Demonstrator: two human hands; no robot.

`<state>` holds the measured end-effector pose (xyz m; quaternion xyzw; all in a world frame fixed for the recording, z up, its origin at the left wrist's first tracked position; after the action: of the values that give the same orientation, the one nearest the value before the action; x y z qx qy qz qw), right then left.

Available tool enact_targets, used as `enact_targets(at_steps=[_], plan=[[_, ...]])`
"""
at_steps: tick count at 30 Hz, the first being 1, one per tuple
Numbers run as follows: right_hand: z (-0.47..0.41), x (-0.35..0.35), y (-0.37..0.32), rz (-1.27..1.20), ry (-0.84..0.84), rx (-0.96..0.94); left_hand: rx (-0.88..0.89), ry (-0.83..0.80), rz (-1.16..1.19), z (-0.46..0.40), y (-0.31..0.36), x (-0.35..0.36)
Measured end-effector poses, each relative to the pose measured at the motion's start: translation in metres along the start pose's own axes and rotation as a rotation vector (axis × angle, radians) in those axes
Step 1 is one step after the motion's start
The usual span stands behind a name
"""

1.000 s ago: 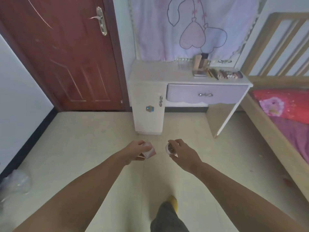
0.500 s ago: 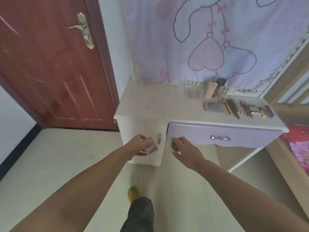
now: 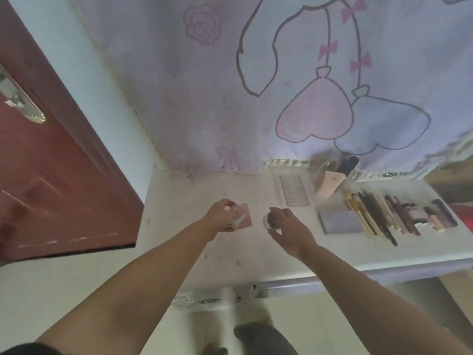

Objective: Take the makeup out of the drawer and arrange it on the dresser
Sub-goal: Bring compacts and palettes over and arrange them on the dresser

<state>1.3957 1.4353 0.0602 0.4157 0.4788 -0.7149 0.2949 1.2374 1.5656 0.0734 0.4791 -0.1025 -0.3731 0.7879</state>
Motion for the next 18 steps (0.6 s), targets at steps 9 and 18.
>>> enact_targets(at_steps=[9, 18], plan=[[-0.159, -0.023, 0.039, 0.137, -0.042, -0.113, -0.054, 0.114, -0.006, -0.131, 0.041, 0.017], [-0.193, -0.007, 0.061, 0.342, -0.123, -0.187, -0.095, 0.275, -0.254, -0.168, 0.029, 0.014]])
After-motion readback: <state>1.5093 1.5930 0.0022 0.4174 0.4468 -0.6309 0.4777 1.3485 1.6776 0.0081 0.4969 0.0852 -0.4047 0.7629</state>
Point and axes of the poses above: each hand's wrist, its own z-axis away from the middle knuckle, its own x-axis out of the palm, y = z × x, the point moved 1 cm from there along -z, towards the middle knuckle, and after that the axes turned 2 degrees about -y, right-handed, at the moved point
